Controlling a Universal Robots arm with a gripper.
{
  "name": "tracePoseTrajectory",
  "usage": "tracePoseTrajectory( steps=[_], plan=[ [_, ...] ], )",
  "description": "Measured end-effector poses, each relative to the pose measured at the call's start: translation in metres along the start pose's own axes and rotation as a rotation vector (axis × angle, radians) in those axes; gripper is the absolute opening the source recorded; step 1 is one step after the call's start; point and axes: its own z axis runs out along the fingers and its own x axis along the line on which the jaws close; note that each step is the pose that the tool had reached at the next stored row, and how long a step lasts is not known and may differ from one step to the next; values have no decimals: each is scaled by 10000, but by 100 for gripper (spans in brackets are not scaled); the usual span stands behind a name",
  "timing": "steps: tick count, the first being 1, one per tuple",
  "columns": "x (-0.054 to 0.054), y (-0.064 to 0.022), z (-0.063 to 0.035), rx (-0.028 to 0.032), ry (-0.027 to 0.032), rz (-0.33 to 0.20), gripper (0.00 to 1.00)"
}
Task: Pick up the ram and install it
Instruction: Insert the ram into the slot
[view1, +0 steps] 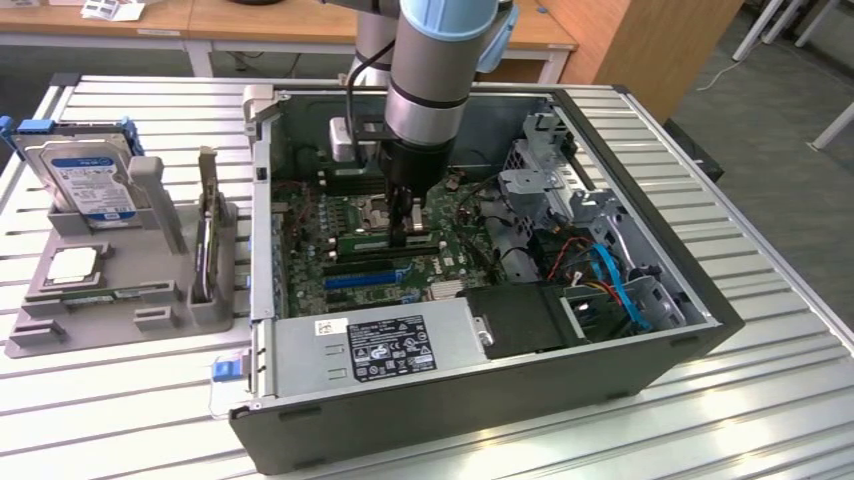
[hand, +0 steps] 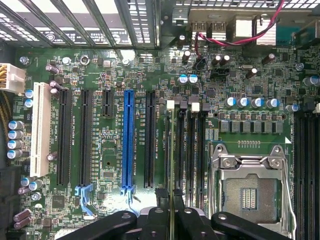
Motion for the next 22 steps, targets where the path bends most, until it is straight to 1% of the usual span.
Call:
tracePoseTrajectory(
  steps=[22],
  plan=[
    [0,-2,31,0,1,0,14]
  ],
)
